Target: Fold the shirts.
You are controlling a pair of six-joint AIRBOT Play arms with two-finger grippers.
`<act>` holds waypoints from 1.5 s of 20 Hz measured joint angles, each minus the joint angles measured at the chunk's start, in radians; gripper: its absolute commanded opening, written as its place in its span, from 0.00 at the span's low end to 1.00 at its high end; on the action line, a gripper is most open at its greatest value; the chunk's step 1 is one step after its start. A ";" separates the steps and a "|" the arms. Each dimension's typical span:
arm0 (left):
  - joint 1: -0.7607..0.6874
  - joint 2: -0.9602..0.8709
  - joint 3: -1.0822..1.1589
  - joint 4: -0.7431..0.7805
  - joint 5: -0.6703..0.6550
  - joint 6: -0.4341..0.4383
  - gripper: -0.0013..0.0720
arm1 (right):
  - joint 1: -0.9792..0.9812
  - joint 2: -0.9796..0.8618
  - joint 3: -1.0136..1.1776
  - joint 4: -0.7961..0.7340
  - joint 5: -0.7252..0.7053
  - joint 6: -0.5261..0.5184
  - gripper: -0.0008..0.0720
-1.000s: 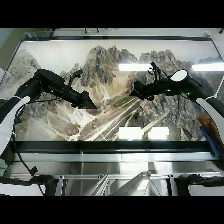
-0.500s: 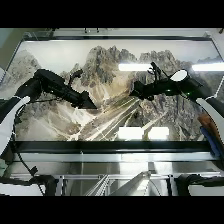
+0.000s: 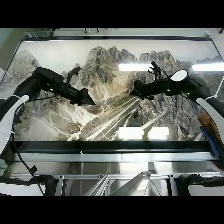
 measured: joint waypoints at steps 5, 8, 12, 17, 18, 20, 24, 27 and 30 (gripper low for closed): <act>0.276 -0.001 0.222 0.360 -0.014 -0.164 1.00 | 0.000 -0.001 0.000 0.021 -0.074 0.003 0.05; 0.471 -0.016 0.300 0.485 -0.066 -0.231 1.00 | 0.000 -0.001 0.000 0.038 -0.092 0.004 0.05; 0.668 -0.084 0.369 0.556 -0.102 -0.238 0.99 | 0.000 -0.001 0.000 0.046 -0.106 0.004 0.05; 0.735 -0.195 0.395 0.642 -0.115 -0.186 0.99 | 0.000 -0.001 0.000 0.051 -0.109 0.004 0.05; 0.729 -0.212 0.396 0.688 -0.114 -0.181 0.99 | 0.000 -0.001 0.000 0.052 -0.109 0.004 0.05; 0.704 -0.240 0.399 0.780 -0.104 -0.174 0.96 | 0.000 -0.001 0.000 0.052 -0.109 0.004 0.05; 0.638 -0.264 0.400 0.896 -0.063 -0.167 0.02 | 0.000 -0.001 0.000 0.074 -0.109 0.004 0.05; 0.565 -0.266 0.401 0.921 -0.003 -0.166 0.02 | 0.000 -0.001 0.000 0.085 -0.108 0.004 0.05; 0.444 -0.231 0.402 0.809 0.029 -0.147 0.03 | -0.008 -0.001 0.000 0.090 -0.079 0.004 0.05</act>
